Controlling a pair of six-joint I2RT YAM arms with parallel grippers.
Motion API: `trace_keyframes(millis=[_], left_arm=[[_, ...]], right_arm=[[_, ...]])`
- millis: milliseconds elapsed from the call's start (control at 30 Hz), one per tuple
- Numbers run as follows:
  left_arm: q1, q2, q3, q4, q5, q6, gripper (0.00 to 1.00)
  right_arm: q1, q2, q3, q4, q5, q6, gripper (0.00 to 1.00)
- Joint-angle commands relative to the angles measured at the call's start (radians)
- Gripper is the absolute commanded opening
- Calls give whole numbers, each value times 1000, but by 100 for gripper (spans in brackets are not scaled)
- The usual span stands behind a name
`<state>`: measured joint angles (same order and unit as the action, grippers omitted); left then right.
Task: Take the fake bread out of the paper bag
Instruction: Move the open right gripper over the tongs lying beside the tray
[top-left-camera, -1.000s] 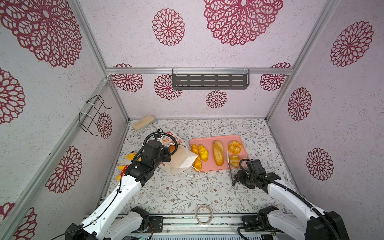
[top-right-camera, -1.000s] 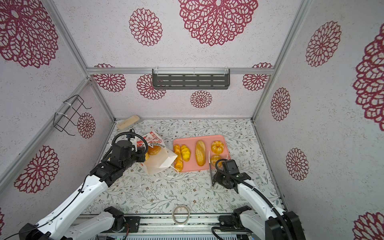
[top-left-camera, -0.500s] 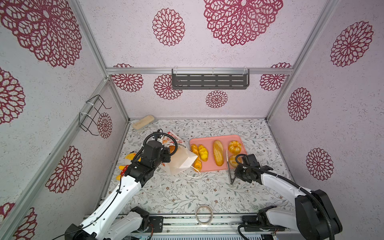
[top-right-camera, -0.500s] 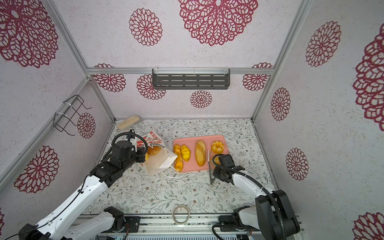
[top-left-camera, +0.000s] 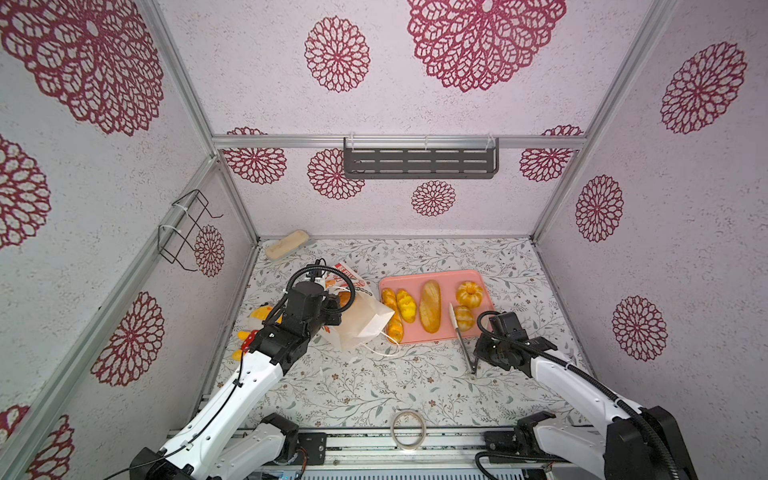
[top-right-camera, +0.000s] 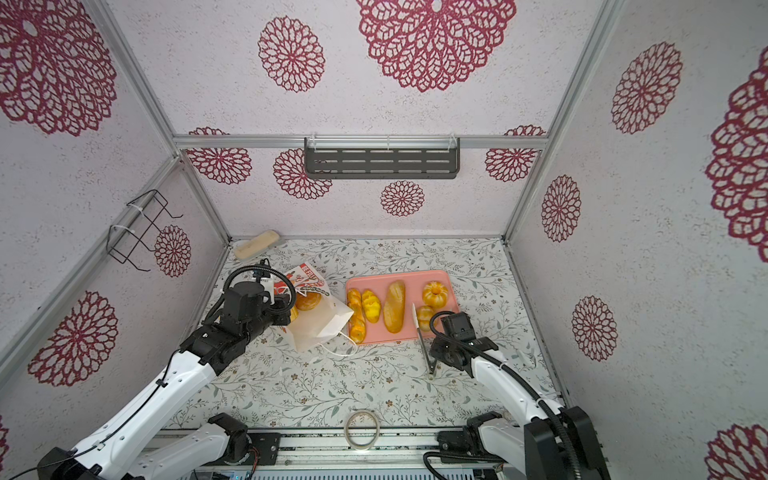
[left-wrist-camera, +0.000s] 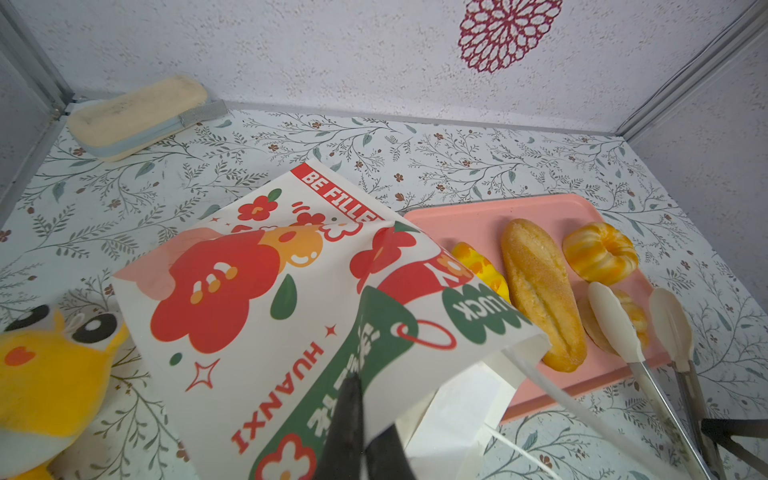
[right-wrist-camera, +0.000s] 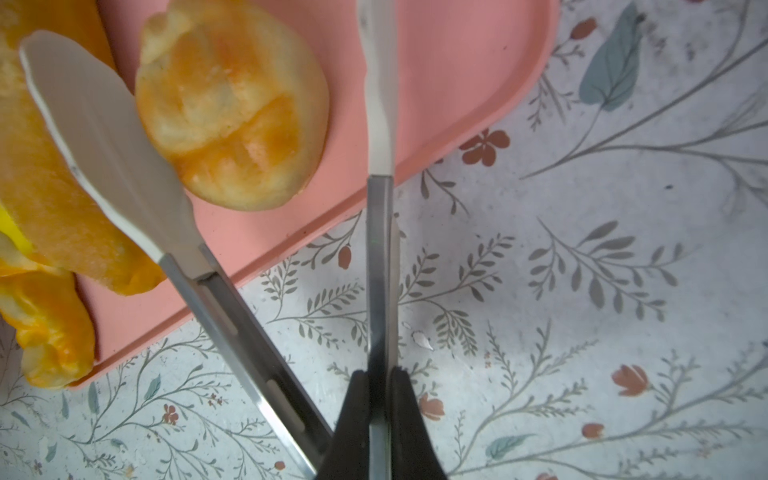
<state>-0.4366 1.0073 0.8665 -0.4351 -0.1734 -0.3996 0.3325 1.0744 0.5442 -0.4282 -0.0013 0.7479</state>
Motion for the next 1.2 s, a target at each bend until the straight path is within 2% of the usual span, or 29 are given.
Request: trace_keyframes(millis=[0, 167, 333, 433, 567, 667, 933, 967, 1000, 1033, 1100, 1167], left_arm=[[-1, -10, -3, -20, -3, 12, 0], [-1, -12, -3, -20, 3, 5, 0], [-2, -6, 1, -17, 12, -4, 0], [-2, -8, -1, -17, 12, -5, 0], [-2, -15, -9, -17, 16, -13, 0], [-3, -28, -17, -16, 13, -17, 0], [-2, -42, -23, -24, 27, -34, 0], [-2, -42, -23, -24, 26, -35, 0], [-2, -42, -23, -24, 27, -33, 0], [-2, -40, -21, -24, 27, -33, 0], [-3, -39, -18, -21, 27, -31, 0], [-3, -39, -20, -15, 28, -33, 0]], right_arm=[[-23, -73, 32, -61, 29, -29, 0], [-120, -123, 95, -132, 16, -95, 0], [-296, -71, 171, -156, 14, -244, 0], [-409, 20, 225, -123, 7, -338, 0], [-529, 183, 292, -33, 57, -455, 0], [-597, 331, 363, 16, 61, -483, 0], [-609, 580, 544, 121, 102, -461, 0], [-606, 603, 575, 115, 98, -473, 7], [-604, 620, 606, 96, 101, -480, 27], [-603, 634, 633, 78, 91, -486, 39], [-603, 649, 671, 48, 51, -495, 52], [-603, 646, 677, 21, 43, -483, 60]])
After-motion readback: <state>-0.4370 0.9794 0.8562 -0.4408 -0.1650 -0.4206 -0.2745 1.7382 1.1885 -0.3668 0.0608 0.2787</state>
